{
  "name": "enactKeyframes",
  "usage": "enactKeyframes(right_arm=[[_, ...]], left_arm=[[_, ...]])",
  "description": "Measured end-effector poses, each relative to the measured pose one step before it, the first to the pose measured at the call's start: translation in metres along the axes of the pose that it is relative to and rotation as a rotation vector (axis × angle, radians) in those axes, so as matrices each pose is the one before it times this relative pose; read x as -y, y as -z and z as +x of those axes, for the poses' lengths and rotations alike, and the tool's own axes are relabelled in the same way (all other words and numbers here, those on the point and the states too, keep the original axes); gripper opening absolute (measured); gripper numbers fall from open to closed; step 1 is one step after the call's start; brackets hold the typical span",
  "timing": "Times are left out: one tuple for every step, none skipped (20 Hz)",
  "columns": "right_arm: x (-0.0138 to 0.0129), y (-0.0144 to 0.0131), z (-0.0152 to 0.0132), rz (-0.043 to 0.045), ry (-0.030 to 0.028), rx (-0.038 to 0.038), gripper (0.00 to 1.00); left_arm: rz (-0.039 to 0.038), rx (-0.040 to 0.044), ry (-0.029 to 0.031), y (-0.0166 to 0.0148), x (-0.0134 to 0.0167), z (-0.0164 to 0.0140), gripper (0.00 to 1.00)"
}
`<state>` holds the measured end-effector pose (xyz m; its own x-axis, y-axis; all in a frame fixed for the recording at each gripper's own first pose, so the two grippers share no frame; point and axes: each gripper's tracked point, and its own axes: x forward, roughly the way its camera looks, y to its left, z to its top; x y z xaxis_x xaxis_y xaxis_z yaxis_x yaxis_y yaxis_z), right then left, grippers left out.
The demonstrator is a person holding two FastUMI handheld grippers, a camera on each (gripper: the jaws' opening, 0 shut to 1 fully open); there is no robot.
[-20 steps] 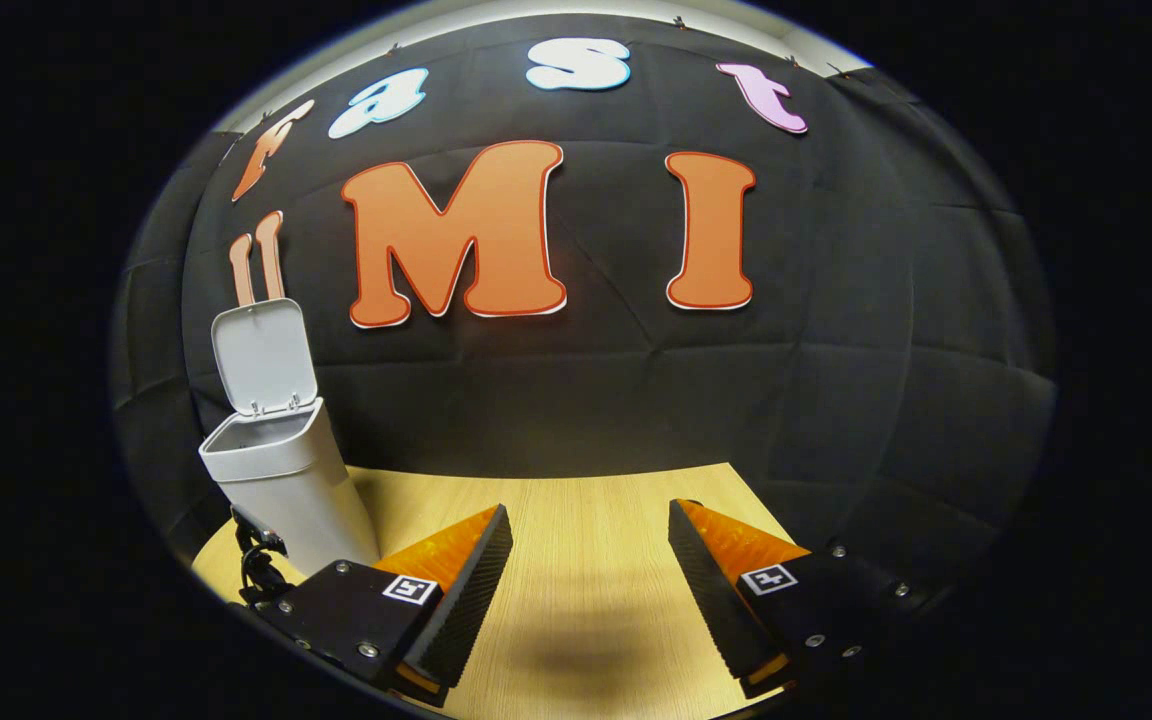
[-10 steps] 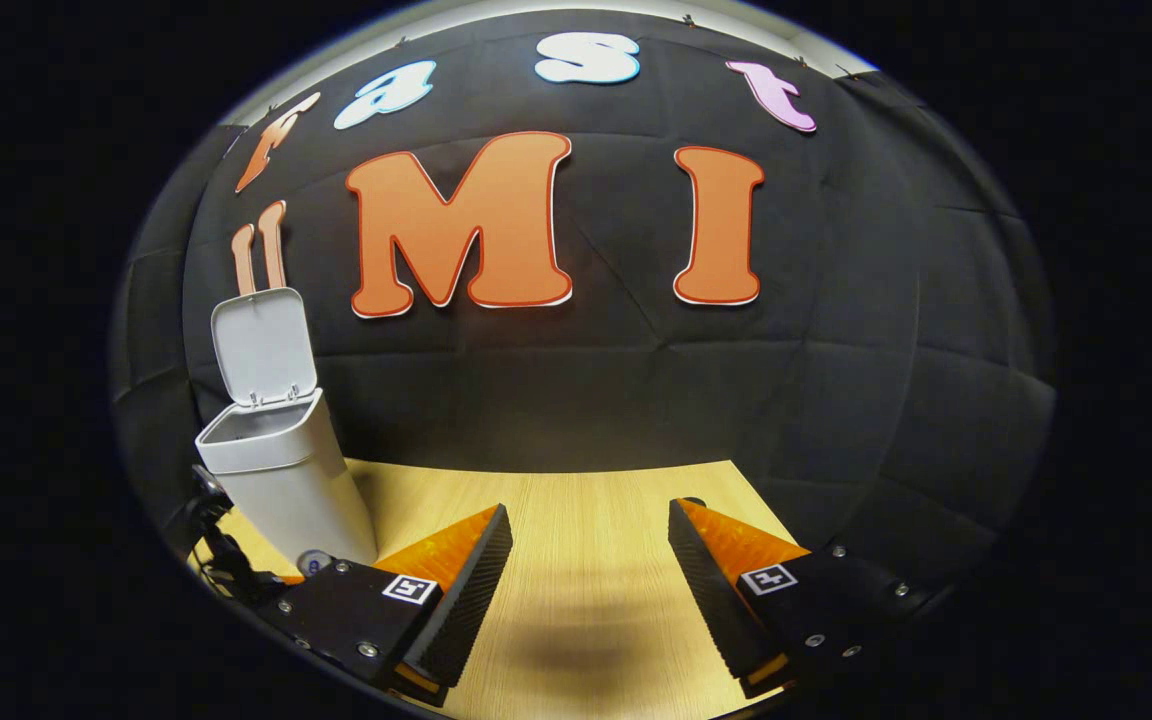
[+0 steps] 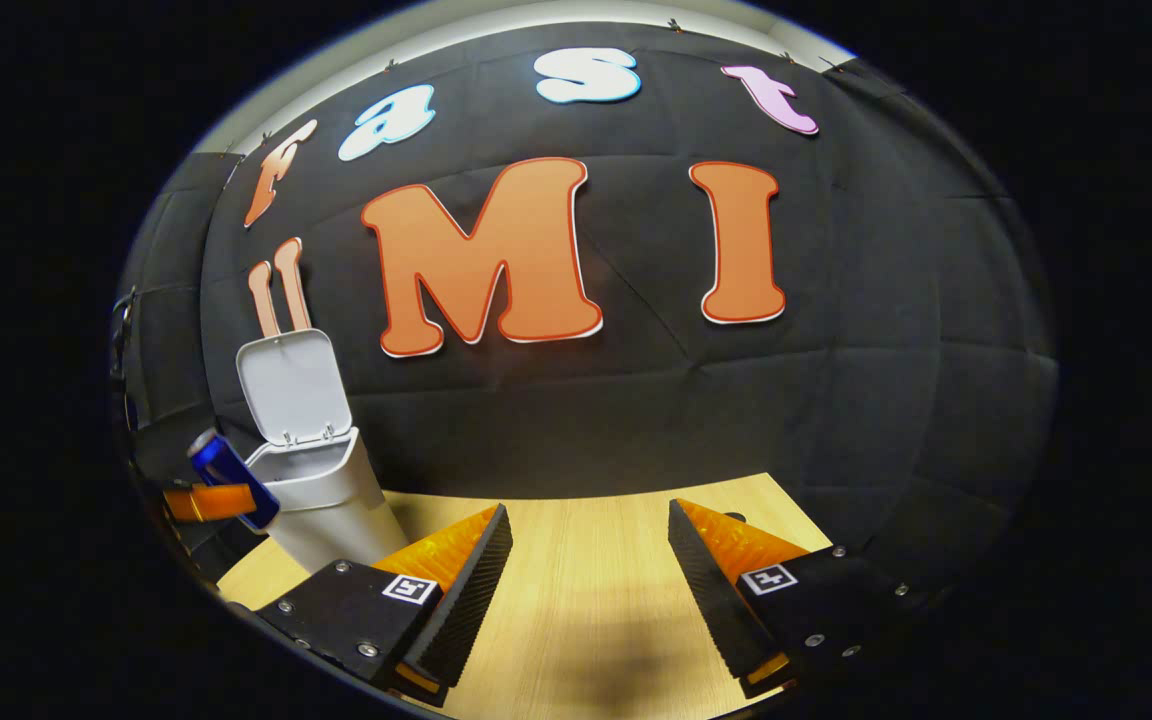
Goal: Press the lid of the desktop garbage bin to open it, pick up the crumpled paper on the desktop and throw it into the bin, then pick up the pop can on the desktop and drop it into the bin, and finally close the garbage bin lid.
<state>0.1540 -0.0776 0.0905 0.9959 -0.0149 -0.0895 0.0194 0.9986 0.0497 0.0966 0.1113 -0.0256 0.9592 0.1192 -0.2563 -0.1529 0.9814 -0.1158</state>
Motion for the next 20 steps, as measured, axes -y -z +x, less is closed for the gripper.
enactKeyframes(right_arm=[[-0.00276, -0.00241, 0.00031, 0.00064, -0.00868, 0.00435, 0.94], [-0.00247, -0.00310, -0.00019, 0.00105, -0.00359, 0.00719, 0.94], [-0.00069, -0.00329, -0.00039, 0.00044, -0.00149, 0.00954, 0.94], [-0.00029, -0.00147, 0.00027, -0.00064, 0.00008, 0.00424, 0.94], [-0.00098, -0.00066, -0.00074, -0.00109, -0.00211, 0.00049, 0.94], [-0.00024, -0.00125, -0.00024, -0.00195, 0.00095, -0.00105, 0.94], [0.00082, -0.00088, -0.00086, -0.00067, 0.00310, 0.00186, 0.94], [0.00163, -0.00243, -0.00075, 0.00085, 0.00540, 0.00567, 0.94], [0.00140, -0.00124, -0.00158, 0.00036, 0.00452, 0.00537, 0.94], [0.00308, -0.00052, 0.00003, -0.00336, 0.00629, 0.00102, 0.94], [0.00124, 0.00085, -0.00100, -0.00439, 0.00896, -0.00002, 0.94], [0.00134, 0.00040, 0.00026, -0.00205, 0.01046, -0.00179, 0.94], [0.00103, 0.00104, 0.00124, 0.00233, 0.00767, -0.00251, 0.94], [0.00056, 0.00052, -0.00003, 0.00546, 0.00553, -0.00294, 0.94], [0.00211, 0.00058, 0.00056, 0.00546, 0.00259, -0.00215, 0.94], [0.00091, 0.00136, 0.00039, 0.00286, 0.00286, -0.00214, 0.94], [0.00152, 0.00268, -0.00015, -0.00030, 0.00256, -0.00289, 0.94], [0.00011, 0.00141, 0.00002, -0.00188, -0.00037, -0.00286, 0.94], [0.00023, 0.00131, -0.00071, 0.00001, -0.00269, -0.00191, 0.94], [-0.00009, 0.00165, 0.00030, 0.00159, -0.00436, -0.00323, 0.94]], left_arm=[[0.01221, 0.01800, -0.02899, -0.02107, -0.01340, 0.00710, 0.81], [0.01196, 0.02066, -0.01513, -0.01669, -0.00973, 0.01414, 0.81], [0.00651, 0.01734, -0.01723, -0.01120, -0.00695, 0.01215, 0.81], [0.01105, -0.00195, -0.01556, -0.00493, -0.00530, 0.01510, 0.80], [0.01301, -0.01896, -0.00732, 0.00387, -0.00095, 0.01551, 0.81], [0.01105, -0.03269, -0.00152, 0.00630, -0.00298, 0.01524, 0.81], [0.00173, -0.04123, -0.00807, 0.00927, -0.00344, 0.01304, 0.81], [0.00077, -0.03703, -0.00345, 0.00769, -0.00366, 0.01184, 0.81], [-0.00175, -0.02808, -0.00612, 0.00792, -0.00101, 0.00737, 0.81], [0.00151, -0.02297, 0.00050, 0.00578, 0.00073, 0.00584, 0.82], [0.00015, -0.01582, -0.01181, 0.00505, -0.00022, 0.00321, 0.83], [-0.00471, -0.00196, -0.00994, 0.00282, -0.00235, -0.00116, 0.87], [-0.00758, 0.01438, 0.01453, -0.00437, 0.00144, -0.00387, 0.94], [-0.01088, 0.00867, 0.00960, -0.00292, 0.00058, -0.00597, 0.99], [-0.00659, 0.01004, 0.00570, -0.00338, 0.00143, -0.00424, 0.98], [-0.00324, 0.01194, 0.00690, -0.00267, 0.00237, -0.00366, 0.98], [-0.00394, 0.02122, 0.00701, -0.00549, 0.00252, -0.00695, 0.98], [-0.00214, 0.04213, 0.00597, -0.01213, 0.00229, -0.00670, 0.98], [0.00295, 0.04556, 0.00362, -0.01460, 0.00158, -0.00787, 0.97], [0.00976, 0.03879, -0.00465, -0.01503, 0.00057, -0.00439, 0.95]])
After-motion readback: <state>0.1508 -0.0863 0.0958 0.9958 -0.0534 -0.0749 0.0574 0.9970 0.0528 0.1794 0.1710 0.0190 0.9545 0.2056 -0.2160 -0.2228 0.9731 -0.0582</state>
